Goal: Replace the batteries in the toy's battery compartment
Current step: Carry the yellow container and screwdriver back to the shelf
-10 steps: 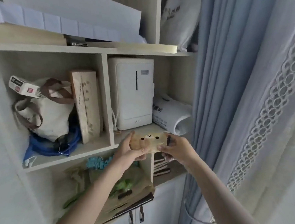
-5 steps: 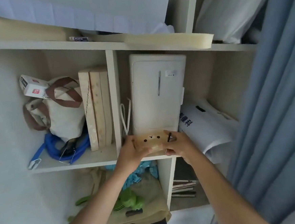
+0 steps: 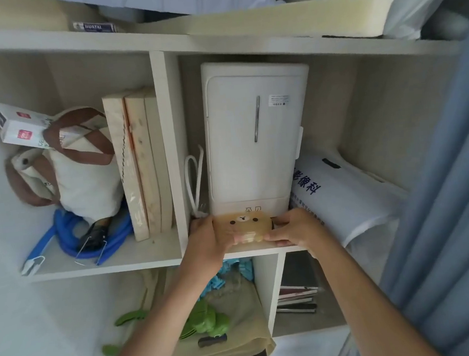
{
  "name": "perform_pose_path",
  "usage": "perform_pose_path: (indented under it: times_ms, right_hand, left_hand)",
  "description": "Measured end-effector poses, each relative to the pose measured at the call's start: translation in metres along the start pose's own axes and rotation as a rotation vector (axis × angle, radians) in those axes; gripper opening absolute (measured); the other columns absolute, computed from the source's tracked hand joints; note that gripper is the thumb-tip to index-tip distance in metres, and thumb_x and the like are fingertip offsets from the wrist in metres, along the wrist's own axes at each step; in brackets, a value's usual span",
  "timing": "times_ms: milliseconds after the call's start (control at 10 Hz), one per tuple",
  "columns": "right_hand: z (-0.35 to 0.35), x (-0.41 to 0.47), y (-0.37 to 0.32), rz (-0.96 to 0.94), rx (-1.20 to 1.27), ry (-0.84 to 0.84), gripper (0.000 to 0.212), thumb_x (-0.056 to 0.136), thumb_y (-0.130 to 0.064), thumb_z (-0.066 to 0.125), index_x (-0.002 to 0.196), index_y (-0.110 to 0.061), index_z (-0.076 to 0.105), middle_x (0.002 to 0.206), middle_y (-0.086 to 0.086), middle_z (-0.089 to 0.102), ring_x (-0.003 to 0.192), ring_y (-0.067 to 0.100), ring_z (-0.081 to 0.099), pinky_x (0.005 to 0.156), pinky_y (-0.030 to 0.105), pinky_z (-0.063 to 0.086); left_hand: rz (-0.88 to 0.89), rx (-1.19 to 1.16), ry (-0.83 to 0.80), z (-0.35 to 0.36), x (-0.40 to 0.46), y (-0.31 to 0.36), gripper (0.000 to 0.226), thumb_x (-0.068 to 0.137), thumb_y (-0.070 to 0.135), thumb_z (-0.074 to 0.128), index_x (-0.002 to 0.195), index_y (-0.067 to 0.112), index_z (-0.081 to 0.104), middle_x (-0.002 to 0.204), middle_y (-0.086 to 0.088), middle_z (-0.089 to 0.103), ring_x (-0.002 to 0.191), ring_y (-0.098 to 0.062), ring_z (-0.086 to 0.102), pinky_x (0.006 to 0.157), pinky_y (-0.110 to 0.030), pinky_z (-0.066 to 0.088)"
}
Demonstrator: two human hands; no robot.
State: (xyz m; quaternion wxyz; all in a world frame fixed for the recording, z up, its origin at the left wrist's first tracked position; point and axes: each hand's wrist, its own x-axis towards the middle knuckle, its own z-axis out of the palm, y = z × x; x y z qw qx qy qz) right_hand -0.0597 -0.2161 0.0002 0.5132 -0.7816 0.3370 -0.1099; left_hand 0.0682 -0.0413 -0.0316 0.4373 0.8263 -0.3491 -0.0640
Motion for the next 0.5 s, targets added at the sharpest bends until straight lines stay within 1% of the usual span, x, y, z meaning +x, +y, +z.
perform_pose_path:
  times_ms: [100,200,300,400,500]
  right_hand:
    - [0.001,-0.005,-0.001,-0.006,-0.013,0.021,0.036,0.073,-0.002,0.086,0.107,0.006,0.074,0.100,0.017,0.077,0.072,0.015,0.075,0.063,0.016,0.059]
    - [0.004,-0.010,-0.001,-0.029,-0.028,0.061,0.034,0.076,-0.004,0.084,0.107,0.002,0.073,0.099,0.014,0.077,0.080,0.018,0.075,0.071,0.021,0.061]
    - [0.008,-0.018,0.000,-0.068,-0.065,0.098,0.030,0.076,-0.009,0.085,0.104,-0.003,0.074,0.095,0.013,0.076,0.082,0.022,0.073,0.083,0.035,0.061]
    - [0.012,-0.034,-0.006,-0.108,-0.063,0.132,0.041,0.078,-0.014,0.082,0.116,-0.002,0.070,0.105,0.022,0.072,0.101,0.036,0.070,0.098,0.052,0.053]
    - [0.012,-0.052,-0.015,-0.095,-0.077,0.154,0.049,0.086,-0.015,0.073,0.131,-0.001,0.061,0.114,0.018,0.069,0.106,0.033,0.067,0.099,0.047,0.053]
  left_hand:
    - [-0.016,-0.036,0.010,-0.001,-0.005,0.004,0.040,0.089,0.037,0.070,0.122,0.017,0.058,0.126,0.001,0.044,0.106,-0.017,0.056,0.077,-0.040,0.062]
    - [-0.023,-0.087,0.004,-0.003,-0.010,0.008,0.043,0.089,0.035,0.071,0.125,0.016,0.056,0.125,0.003,0.041,0.105,-0.018,0.056,0.059,-0.031,0.063]
    - [-0.027,-0.161,-0.010,-0.009,-0.015,0.012,0.045,0.088,0.034,0.074,0.125,0.017,0.056,0.126,0.001,0.045,0.099,-0.017,0.061,0.054,-0.025,0.061]
    - [-0.003,-0.189,-0.026,-0.014,-0.029,0.020,0.052,0.091,0.026,0.071,0.137,0.013,0.050,0.112,0.010,0.049,0.090,-0.013,0.065,0.059,-0.019,0.060]
    - [0.046,-0.135,-0.019,-0.023,-0.045,0.027,0.041,0.093,0.020,0.067,0.133,0.019,0.055,0.110,0.012,0.060,0.089,-0.011,0.067,0.072,-0.029,0.062]
